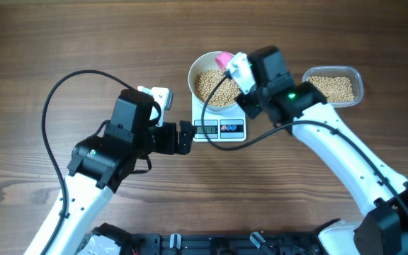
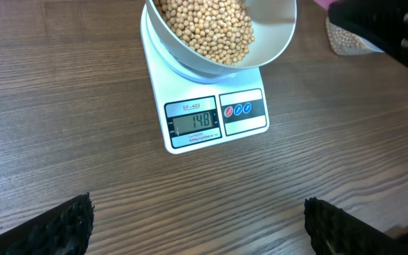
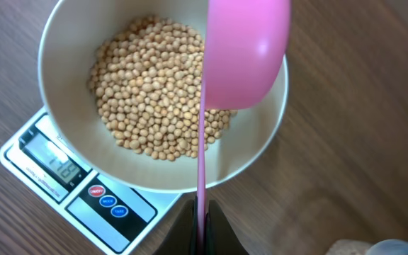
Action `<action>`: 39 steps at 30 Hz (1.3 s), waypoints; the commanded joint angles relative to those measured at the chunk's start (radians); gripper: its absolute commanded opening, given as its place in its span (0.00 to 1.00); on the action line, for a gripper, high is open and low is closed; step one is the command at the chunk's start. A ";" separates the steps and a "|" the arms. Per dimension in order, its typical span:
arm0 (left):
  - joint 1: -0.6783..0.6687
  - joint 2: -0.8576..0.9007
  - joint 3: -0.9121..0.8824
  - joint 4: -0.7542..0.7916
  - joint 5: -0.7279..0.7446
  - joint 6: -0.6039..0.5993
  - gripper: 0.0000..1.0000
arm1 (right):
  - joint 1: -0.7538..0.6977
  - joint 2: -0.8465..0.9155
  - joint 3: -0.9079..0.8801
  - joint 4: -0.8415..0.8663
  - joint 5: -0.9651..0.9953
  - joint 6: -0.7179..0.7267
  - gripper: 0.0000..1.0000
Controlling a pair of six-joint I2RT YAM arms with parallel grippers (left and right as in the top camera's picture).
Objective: Scoop item into bowl and weigh 150g on scale
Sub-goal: 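Move the pink scoop right back over the soybean tub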
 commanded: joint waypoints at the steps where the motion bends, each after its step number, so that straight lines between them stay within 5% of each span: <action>1: -0.005 -0.003 0.003 0.002 0.011 0.009 1.00 | 0.058 -0.015 0.031 0.007 0.142 -0.090 0.04; 11: -0.005 -0.003 0.003 0.002 0.011 0.009 1.00 | 0.080 -0.015 0.031 0.009 0.169 -0.064 0.04; 23: -0.005 -0.003 0.003 0.002 0.011 0.009 1.00 | 0.055 -0.027 0.031 0.010 -0.006 0.227 0.04; 39: -0.005 -0.003 0.003 0.002 0.011 0.009 1.00 | -0.477 -0.110 0.101 -0.048 -0.621 0.369 0.04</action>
